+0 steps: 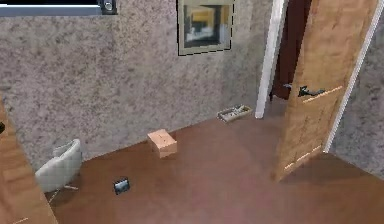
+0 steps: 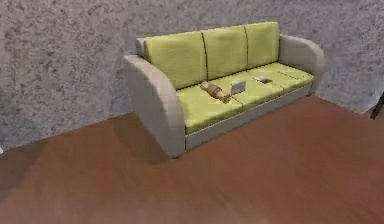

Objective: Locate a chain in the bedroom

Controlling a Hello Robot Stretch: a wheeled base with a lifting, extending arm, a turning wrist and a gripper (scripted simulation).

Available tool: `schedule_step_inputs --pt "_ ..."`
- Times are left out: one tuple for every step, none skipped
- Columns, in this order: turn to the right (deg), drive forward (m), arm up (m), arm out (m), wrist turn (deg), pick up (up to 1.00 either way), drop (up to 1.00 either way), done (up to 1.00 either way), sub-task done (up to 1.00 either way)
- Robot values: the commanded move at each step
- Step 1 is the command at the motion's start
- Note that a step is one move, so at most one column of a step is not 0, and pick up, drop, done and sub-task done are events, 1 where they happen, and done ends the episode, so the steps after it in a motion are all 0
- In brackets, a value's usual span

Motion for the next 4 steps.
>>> schedule_step_inputs --pt "3.0 0.0 0.0 0.0 0.0 0.0 0.0 0.0 0.0" --pt "0.0 1.0 0.0 0.0 0.0 0.0 0.0 0.0 0.0" --pt "0.0 0.5 0.0 0.0 0.0 0.0 0.0 0.0 0.0" --pt "36.0 0.0 0.0 0.0 0.0 0.0 0.0 0.0 0.0"
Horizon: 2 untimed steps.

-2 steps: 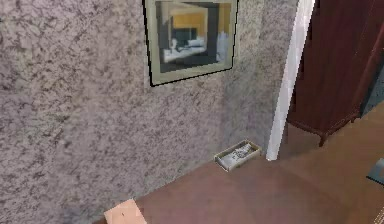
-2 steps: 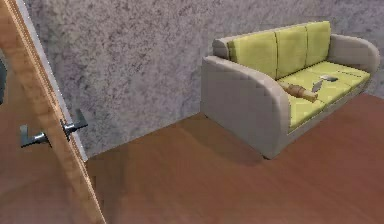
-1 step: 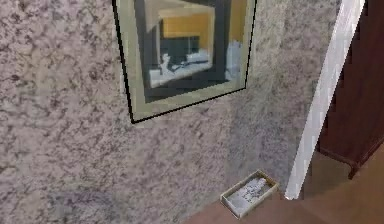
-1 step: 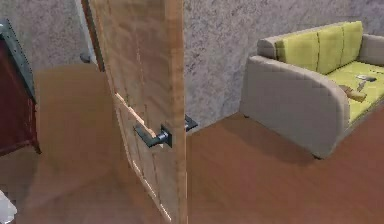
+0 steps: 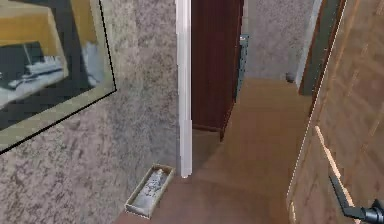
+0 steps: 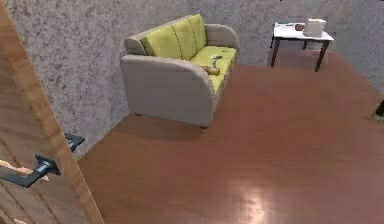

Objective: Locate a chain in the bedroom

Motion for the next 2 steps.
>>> schedule_step_inputs --pt "0.0 0.45 0.0 0.0 0.0 0.0 0.0 0.0 0.0" --pt "15.0 0.0 0.0 0.0 0.0 0.0 0.0 0.0 0.0"
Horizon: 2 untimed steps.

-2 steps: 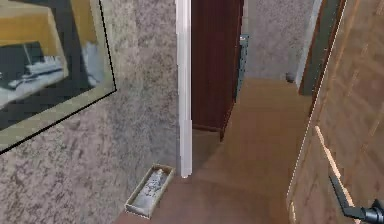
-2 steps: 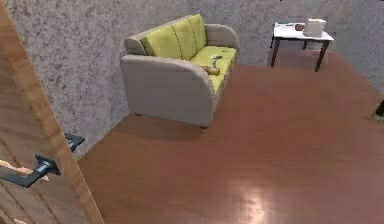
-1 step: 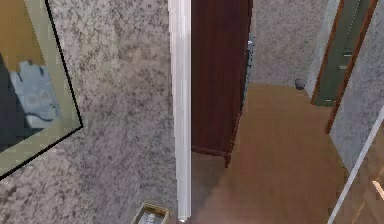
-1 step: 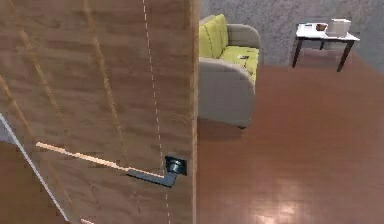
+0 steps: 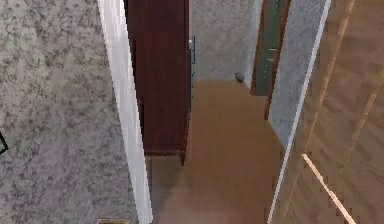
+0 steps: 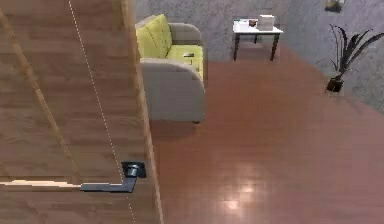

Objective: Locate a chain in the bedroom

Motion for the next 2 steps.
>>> schedule_step_inputs --pt "0.0 0.3 0.0 0.0 0.0 0.0 0.0 0.0 0.0" --pt "0.0 0.9 0.0 0.0 0.0 0.0 0.0 0.0 0.0"
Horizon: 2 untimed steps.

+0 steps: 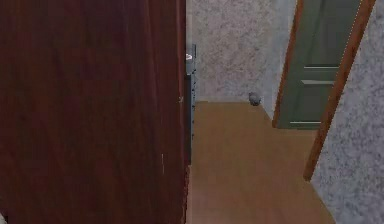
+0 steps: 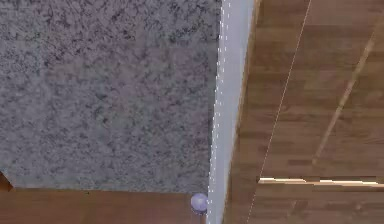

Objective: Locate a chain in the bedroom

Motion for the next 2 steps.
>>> schedule_step_inputs --pt "21.0 0.0 0.0 0.0 0.0 0.0 0.0 0.0 0.0" --pt "0.0 1.0 0.0 0.0 0.0 0.0 0.0 0.0 0.0"
